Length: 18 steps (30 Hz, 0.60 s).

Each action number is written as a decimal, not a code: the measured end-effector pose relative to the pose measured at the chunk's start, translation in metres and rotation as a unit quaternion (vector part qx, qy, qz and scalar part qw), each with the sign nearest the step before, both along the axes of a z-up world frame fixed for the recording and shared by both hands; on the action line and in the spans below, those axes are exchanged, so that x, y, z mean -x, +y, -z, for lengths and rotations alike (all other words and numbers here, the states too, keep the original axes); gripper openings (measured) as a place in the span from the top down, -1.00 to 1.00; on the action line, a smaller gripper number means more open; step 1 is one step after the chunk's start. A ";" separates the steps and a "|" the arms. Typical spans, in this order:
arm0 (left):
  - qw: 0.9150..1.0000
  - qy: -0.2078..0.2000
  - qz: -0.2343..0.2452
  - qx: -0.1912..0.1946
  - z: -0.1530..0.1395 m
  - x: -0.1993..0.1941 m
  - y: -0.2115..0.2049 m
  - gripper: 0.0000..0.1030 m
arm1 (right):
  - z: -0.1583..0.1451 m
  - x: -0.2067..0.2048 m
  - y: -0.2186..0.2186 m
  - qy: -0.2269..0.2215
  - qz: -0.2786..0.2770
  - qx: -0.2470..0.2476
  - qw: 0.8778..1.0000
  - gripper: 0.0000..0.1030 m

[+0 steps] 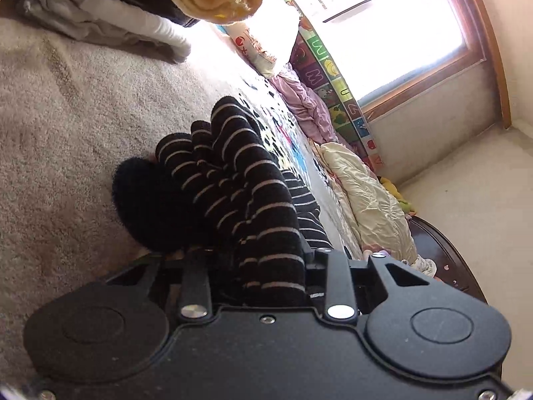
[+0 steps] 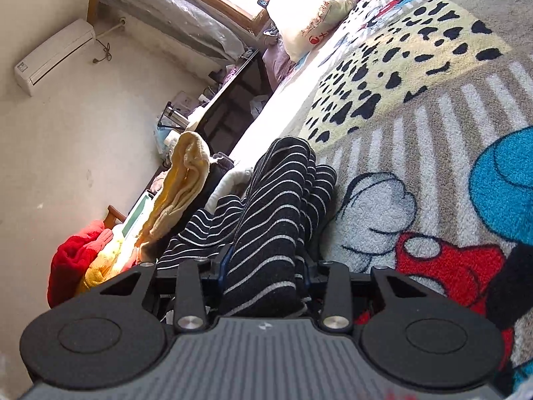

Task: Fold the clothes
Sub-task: 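Carry the striped bundle with both grippers onto the folded clothes pile and release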

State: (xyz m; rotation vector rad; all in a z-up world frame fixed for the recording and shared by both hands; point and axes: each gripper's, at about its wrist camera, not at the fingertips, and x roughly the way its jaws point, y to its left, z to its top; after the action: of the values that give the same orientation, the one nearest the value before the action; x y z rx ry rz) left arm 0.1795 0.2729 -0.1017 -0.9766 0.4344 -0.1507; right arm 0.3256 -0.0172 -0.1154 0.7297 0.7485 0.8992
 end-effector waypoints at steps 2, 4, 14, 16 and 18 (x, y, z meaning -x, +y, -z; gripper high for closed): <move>1.000 -0.023 -0.012 0.005 -0.009 0.001 0.011 0.43 | -0.014 -0.008 0.013 -0.015 -0.007 -0.017 1.000 0.24; 0.998 -0.047 -0.027 -0.009 -0.023 0.005 0.023 0.43 | -0.030 -0.018 0.031 -0.036 -0.023 -0.038 0.998 0.24; 0.975 -0.151 -0.155 -0.052 -0.105 -0.005 0.088 0.43 | -0.120 -0.080 0.132 -0.115 -0.087 -0.164 0.976 0.24; 0.967 -0.169 -0.183 -0.060 -0.121 -0.009 0.102 0.43 | -0.136 -0.093 0.154 -0.125 -0.096 -0.188 0.969 0.24; 0.957 -0.187 -0.210 -0.068 -0.136 -0.013 0.115 0.43 | -0.150 -0.106 0.176 -0.132 -0.102 -0.206 0.964 0.24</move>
State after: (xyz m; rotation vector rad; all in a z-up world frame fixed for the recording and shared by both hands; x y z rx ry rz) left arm 0.1925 0.3880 0.0347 -0.8597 -0.1135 0.0804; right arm 0.4311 0.1584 0.0342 0.8830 0.4044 1.3353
